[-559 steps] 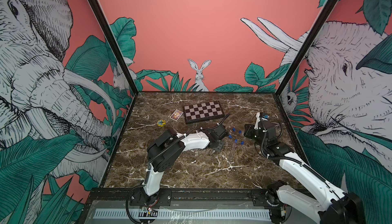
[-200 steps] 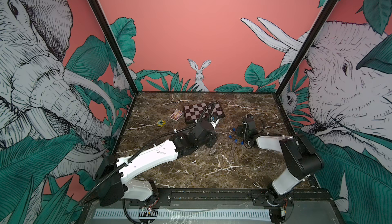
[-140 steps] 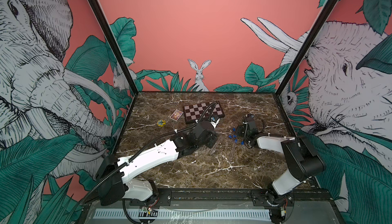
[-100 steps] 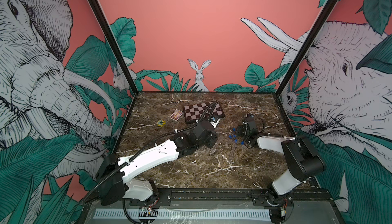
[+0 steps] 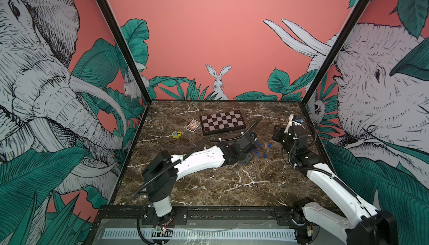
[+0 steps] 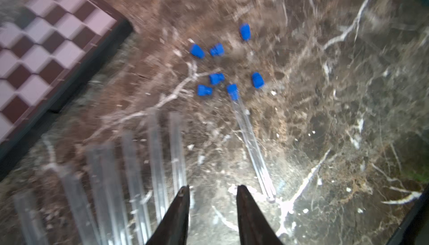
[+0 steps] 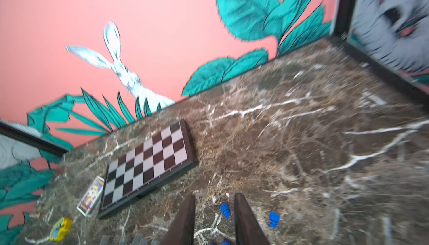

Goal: Remove stoppers from test tubes
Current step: Place the stopper at the center of the board, then pick up the test tube at the center of the board.

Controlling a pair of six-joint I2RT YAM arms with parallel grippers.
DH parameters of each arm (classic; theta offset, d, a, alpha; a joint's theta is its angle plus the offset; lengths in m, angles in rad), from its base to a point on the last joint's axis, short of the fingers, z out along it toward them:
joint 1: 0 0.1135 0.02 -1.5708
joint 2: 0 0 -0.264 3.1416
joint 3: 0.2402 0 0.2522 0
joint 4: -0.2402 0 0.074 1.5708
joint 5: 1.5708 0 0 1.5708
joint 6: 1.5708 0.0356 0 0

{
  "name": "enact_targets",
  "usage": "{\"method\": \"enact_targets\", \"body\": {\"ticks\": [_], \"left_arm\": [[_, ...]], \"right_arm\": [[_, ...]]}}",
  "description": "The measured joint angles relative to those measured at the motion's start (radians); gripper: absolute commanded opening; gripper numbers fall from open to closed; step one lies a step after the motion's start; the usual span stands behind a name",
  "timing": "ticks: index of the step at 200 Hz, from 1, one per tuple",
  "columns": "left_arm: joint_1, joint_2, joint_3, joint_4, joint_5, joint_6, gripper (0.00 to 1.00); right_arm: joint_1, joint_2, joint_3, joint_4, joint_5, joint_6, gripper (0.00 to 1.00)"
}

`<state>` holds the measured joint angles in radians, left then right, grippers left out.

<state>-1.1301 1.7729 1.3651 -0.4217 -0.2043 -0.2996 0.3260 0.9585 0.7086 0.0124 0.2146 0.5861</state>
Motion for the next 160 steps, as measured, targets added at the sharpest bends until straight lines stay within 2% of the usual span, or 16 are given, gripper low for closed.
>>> {"method": "enact_targets", "body": {"ticks": [41, 60, 106, 160], "left_arm": [[-0.060, 0.208, 0.208, -0.077, 0.001, -0.075, 0.34], [-0.064, 0.269, 0.263, -0.114, -0.002, -0.118, 0.38], [-0.057, 0.426, 0.423, -0.212, -0.011, -0.192, 0.41], [-0.037, 0.496, 0.436, -0.257, 0.029, -0.243, 0.39]], "right_arm": [[-0.019, -0.217, 0.000, -0.150, 0.067, -0.040, 0.30], [-0.022, -0.269, 0.002, -0.211, 0.082, -0.053, 0.31], [-0.023, -0.310, 0.007, -0.290, 0.086, -0.068, 0.31], [-0.026, -0.311, 0.007, -0.320, 0.085, -0.076, 0.31]]}}
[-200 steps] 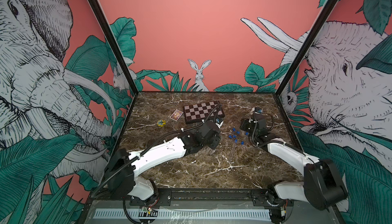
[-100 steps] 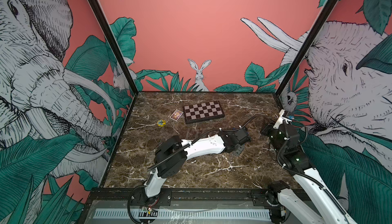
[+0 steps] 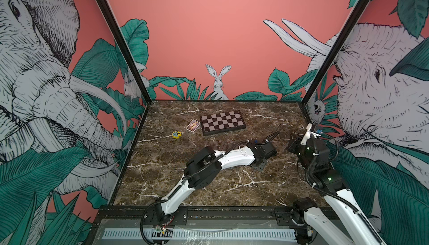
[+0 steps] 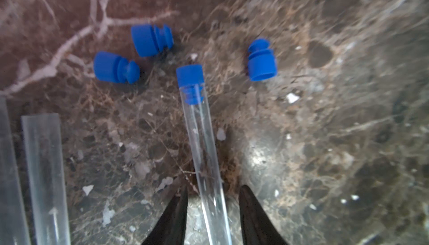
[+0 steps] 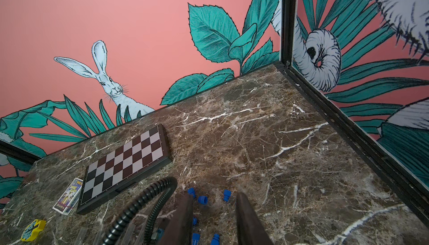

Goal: Remove stoppers from test tubes
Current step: Pick up the test tube at the center of the board.

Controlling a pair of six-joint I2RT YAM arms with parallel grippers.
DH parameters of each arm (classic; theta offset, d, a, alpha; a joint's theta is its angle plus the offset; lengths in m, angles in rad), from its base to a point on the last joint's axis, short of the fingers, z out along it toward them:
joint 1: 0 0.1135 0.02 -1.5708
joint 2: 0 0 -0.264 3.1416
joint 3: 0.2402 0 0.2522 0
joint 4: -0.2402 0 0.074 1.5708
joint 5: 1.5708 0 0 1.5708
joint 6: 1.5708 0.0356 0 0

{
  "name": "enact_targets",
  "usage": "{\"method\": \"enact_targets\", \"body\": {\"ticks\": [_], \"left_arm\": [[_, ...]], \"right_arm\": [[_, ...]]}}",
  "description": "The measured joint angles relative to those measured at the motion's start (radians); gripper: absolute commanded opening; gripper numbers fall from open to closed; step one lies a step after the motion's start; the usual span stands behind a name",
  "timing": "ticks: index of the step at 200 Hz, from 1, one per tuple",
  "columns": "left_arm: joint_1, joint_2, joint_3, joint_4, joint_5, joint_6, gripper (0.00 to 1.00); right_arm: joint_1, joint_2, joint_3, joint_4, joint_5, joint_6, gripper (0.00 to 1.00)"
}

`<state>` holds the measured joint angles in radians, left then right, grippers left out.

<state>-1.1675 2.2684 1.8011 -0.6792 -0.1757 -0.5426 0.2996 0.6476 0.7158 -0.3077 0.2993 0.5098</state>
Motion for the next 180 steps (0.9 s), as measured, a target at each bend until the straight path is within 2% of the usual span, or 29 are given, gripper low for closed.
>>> {"method": "enact_targets", "body": {"ticks": [49, 136, 161, 180], "left_arm": [[0.010, 0.006, 0.000, -0.010, 0.023, -0.016, 0.26], [0.020, -0.003, -0.019, 0.008, 0.014, -0.014, 0.13], [0.021, -0.047, -0.078, 0.019, -0.006, 0.004, 0.12], [0.020, -0.153, -0.183, 0.058, -0.019, 0.037, 0.12]], "right_arm": [[0.000, 0.002, 0.000, -0.005, 0.000, 0.000, 0.32], [0.000, 0.012, 0.000, -0.005, -0.032, 0.021, 0.33], [-0.001, 0.023, 0.002, -0.007, -0.081, 0.036, 0.36], [-0.001, 0.047, 0.014, -0.011, -0.137, 0.043, 0.38]]}}
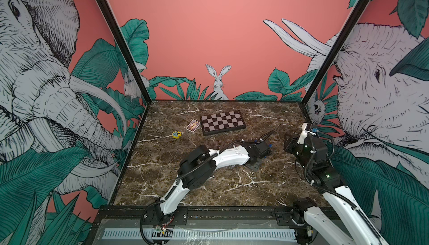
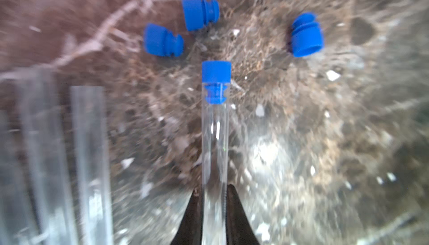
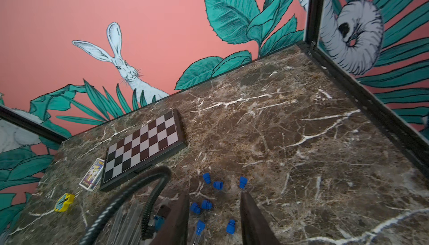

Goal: Remove stoppers from test tubes
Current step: Pick up the test tube at the center of the board.

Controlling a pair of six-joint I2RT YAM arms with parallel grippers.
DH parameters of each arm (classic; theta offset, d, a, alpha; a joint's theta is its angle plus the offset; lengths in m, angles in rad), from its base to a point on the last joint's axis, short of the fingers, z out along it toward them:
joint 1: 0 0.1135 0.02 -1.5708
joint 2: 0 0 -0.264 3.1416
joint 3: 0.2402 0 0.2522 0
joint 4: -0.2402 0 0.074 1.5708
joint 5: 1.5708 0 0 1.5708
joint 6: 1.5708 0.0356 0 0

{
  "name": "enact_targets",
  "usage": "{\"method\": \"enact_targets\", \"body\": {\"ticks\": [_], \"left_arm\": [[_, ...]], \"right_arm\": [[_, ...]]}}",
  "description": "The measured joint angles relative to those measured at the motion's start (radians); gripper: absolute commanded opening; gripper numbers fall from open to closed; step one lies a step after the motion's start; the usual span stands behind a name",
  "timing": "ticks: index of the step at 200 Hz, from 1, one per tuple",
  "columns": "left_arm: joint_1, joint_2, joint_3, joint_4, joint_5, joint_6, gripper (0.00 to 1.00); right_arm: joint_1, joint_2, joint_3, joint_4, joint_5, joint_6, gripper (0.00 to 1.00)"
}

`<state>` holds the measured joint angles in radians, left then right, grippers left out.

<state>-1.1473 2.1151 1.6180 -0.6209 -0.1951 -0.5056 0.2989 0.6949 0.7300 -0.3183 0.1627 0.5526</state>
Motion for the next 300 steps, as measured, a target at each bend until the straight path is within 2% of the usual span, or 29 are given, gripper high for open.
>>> {"method": "enact_targets", "body": {"ticks": [37, 67, 98, 117, 190, 217, 242, 267, 300], "left_arm": [[0.001, -0.324, -0.170, 0.140, -0.011, 0.067, 0.12], [0.001, -0.480, -0.233, 0.259, -0.012, 0.115, 0.12], [0.001, -0.509, -0.282, 0.311, -0.011, 0.145, 0.11], [0.001, -0.509, -0.302, 0.314, -0.011, 0.156, 0.11], [0.001, -0.546, -0.305, 0.326, -0.011, 0.174, 0.12], [0.001, -0.560, -0.305, 0.336, -0.011, 0.178, 0.12], [0.001, -0.562, -0.305, 0.337, -0.013, 0.183, 0.12], [0.001, -0.562, -0.305, 0.337, -0.019, 0.186, 0.14], [0.001, -0.563, -0.306, 0.340, -0.035, 0.192, 0.23]], "right_arm": [[0.000, 0.050, 0.011, 0.011, -0.111, 0.025, 0.43], [0.000, 0.114, 0.021, 0.039, -0.231, 0.052, 0.47], [0.007, 0.185, 0.036, 0.110, -0.381, 0.069, 0.51], [0.018, 0.191, 0.036, 0.140, -0.431, 0.074, 0.53], [0.050, 0.223, 0.036, 0.221, -0.524, 0.109, 0.57], [0.080, 0.264, 0.036, 0.256, -0.548, 0.126, 0.51], [0.108, 0.297, 0.036, 0.280, -0.571, 0.142, 0.39], [0.120, 0.314, 0.036, 0.308, -0.591, 0.161, 0.22], [0.127, 0.317, 0.036, 0.351, -0.613, 0.203, 0.09]]}}
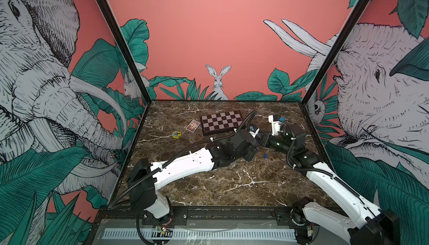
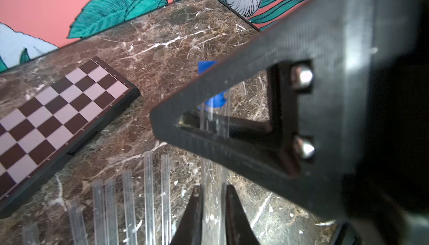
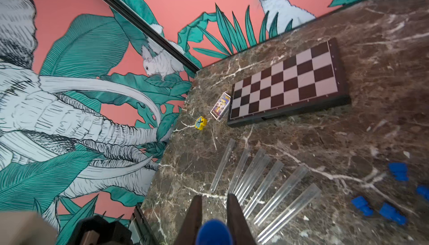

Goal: Remove stoppers from test tubes
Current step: Pick up the test tube at the center of the board.

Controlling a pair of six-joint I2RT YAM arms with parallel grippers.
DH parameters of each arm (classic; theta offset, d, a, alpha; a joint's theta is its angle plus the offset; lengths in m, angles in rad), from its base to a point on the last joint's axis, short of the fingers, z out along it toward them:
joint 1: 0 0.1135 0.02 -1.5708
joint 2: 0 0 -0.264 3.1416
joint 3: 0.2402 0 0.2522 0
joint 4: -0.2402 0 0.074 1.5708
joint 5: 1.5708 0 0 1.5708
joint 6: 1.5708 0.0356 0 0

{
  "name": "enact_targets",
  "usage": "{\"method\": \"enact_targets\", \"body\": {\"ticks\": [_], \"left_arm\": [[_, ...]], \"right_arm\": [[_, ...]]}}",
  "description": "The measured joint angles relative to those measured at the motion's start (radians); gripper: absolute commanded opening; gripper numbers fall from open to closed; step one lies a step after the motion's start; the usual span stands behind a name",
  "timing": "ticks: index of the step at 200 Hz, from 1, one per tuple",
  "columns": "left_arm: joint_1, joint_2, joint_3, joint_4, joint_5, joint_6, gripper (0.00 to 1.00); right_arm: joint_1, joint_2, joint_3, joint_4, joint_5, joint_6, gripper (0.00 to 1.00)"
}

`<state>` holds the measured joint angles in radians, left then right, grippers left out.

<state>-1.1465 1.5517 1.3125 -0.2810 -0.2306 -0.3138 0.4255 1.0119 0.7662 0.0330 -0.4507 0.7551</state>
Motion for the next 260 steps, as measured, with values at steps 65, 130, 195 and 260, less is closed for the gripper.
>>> {"method": "enact_targets", "body": {"ticks": [65, 130, 195, 260], "left_arm": [[0.000, -0.038, -0.024, 0.028, -0.021, 0.021, 0.49], [0.000, -0.037, -0.041, 0.078, 0.011, 0.028, 0.35], [0.004, -0.028, -0.041, 0.097, 0.045, 0.053, 0.14], [0.004, -0.025, -0.041, 0.109, 0.063, 0.061, 0.00]], "right_arm": [[0.002, -0.006, 0.000, 0.034, -0.002, 0.033, 0.08], [0.004, -0.053, 0.000, 0.061, -0.002, 0.078, 0.08], [0.004, -0.060, -0.011, 0.068, -0.001, 0.099, 0.09], [0.004, -0.079, -0.013, 0.059, 0.022, 0.106, 0.47]]}}
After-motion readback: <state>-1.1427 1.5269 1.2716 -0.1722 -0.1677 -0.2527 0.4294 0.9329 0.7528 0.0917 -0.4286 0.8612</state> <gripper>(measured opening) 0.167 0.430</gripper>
